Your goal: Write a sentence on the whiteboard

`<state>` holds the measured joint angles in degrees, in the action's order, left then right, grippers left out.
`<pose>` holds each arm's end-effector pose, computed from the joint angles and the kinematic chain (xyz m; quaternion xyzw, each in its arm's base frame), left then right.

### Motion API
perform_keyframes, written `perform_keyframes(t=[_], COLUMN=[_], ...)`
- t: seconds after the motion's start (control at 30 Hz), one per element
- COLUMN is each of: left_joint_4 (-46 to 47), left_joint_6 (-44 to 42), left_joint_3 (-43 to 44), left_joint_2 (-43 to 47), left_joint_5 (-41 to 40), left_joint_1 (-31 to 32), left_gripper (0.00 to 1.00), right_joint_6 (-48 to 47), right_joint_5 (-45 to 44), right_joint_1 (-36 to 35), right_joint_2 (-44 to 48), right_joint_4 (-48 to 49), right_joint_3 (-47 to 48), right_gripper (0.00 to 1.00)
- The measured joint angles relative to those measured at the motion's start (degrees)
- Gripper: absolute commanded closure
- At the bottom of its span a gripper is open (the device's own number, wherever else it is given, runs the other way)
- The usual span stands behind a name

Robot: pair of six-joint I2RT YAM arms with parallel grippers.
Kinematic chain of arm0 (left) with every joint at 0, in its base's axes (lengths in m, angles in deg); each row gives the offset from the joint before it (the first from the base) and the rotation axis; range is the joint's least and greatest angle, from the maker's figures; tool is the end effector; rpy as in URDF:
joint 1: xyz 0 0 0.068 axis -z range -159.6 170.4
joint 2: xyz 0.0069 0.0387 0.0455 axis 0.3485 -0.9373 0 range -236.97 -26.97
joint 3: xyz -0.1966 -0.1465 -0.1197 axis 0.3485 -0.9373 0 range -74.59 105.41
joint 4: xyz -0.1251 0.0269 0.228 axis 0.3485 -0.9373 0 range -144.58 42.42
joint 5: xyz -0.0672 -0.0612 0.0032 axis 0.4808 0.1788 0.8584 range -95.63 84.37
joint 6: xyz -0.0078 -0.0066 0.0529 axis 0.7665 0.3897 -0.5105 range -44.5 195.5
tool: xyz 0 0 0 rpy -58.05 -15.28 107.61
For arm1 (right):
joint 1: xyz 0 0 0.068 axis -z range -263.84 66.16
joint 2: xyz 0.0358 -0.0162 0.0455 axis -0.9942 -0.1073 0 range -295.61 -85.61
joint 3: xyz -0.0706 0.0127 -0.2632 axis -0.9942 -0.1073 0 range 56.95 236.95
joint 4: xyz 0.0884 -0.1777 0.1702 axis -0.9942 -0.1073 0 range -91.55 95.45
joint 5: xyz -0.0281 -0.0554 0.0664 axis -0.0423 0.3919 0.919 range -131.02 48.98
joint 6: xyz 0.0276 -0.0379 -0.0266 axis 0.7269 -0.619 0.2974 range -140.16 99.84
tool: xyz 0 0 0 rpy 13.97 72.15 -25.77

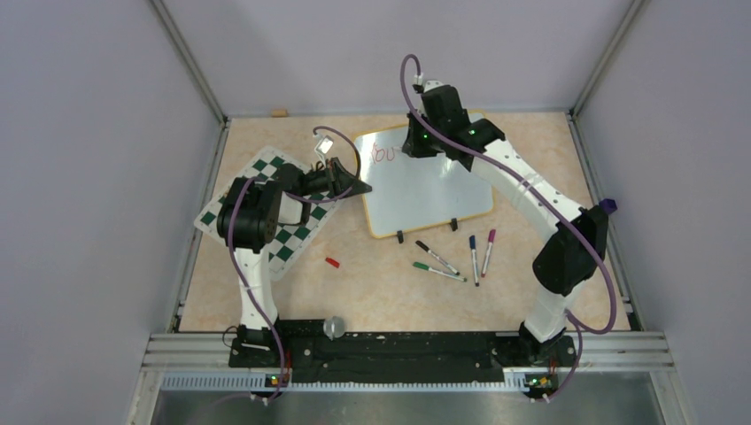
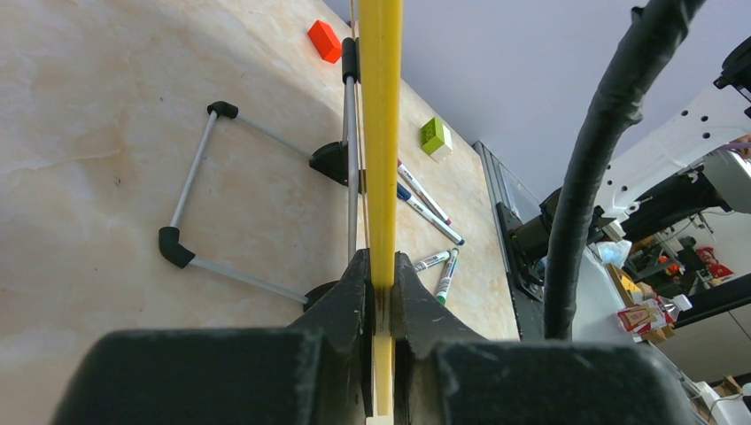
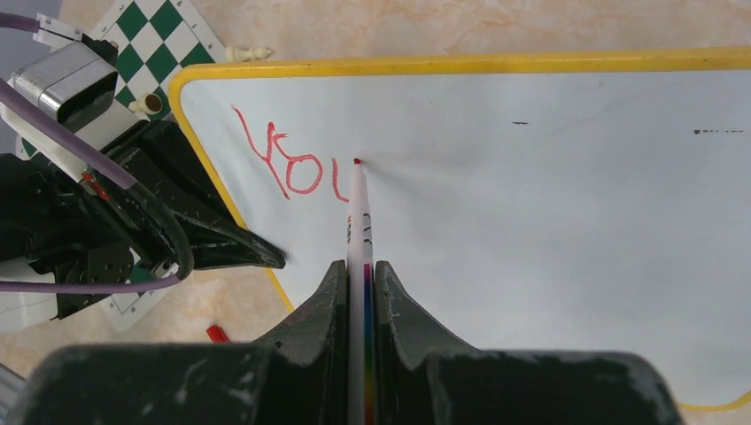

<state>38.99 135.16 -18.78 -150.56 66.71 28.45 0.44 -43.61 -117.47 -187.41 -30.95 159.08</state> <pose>0.3859 -0.0889 0.1566 0.2275 0.6320 -0.6510 0.3536 0.3399 0.2241 0.3689 -0.0908 0.8864 0.1887 0.4127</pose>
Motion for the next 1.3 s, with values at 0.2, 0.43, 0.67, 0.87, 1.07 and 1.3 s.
perform_keyframes(t=[0.2, 0.43, 0.67, 0.87, 1.07, 1.3], left_joint_4=[0.0, -0.2, -0.1, 0.0, 0.5, 0.5], left_joint_6=[0.0, 0.1, 0.1, 0.1, 0.0, 0.0], left_joint_3=[0.0, 0.0, 0.0, 0.0, 0.0, 0.0], left_joint_2=[0.0, 0.0, 0.0, 0.0, 0.0, 0.0], left_joint_5=[0.0, -0.1, -0.1, 0.1, 0.3, 0.3], left_joint_1=[0.0, 0.0, 0.0, 0.0, 0.0, 0.0], left_gripper=[1.00, 1.00, 1.00, 1.00, 1.00, 1.00], right_joint_6=[0.0, 0.1, 0.1, 0.1, 0.0, 0.0], right_joint_5=[0.1, 0.8, 0.8, 0.8, 0.5, 0.4], right_joint_1=[0.0, 0.0, 0.0, 0.0, 0.1, 1.2], right_joint_2=[0.1, 1.9, 2.6, 2.8, 3.5, 4.8], right_joint_4=[0.4, 1.0, 0.9, 0.8, 1.2, 3.4], right_joint_3=[-0.6, -4.9, -6.1, -6.1, -6.1, -6.1], right_gripper=[1.00, 1.00, 1.00, 1.00, 1.00, 1.00])
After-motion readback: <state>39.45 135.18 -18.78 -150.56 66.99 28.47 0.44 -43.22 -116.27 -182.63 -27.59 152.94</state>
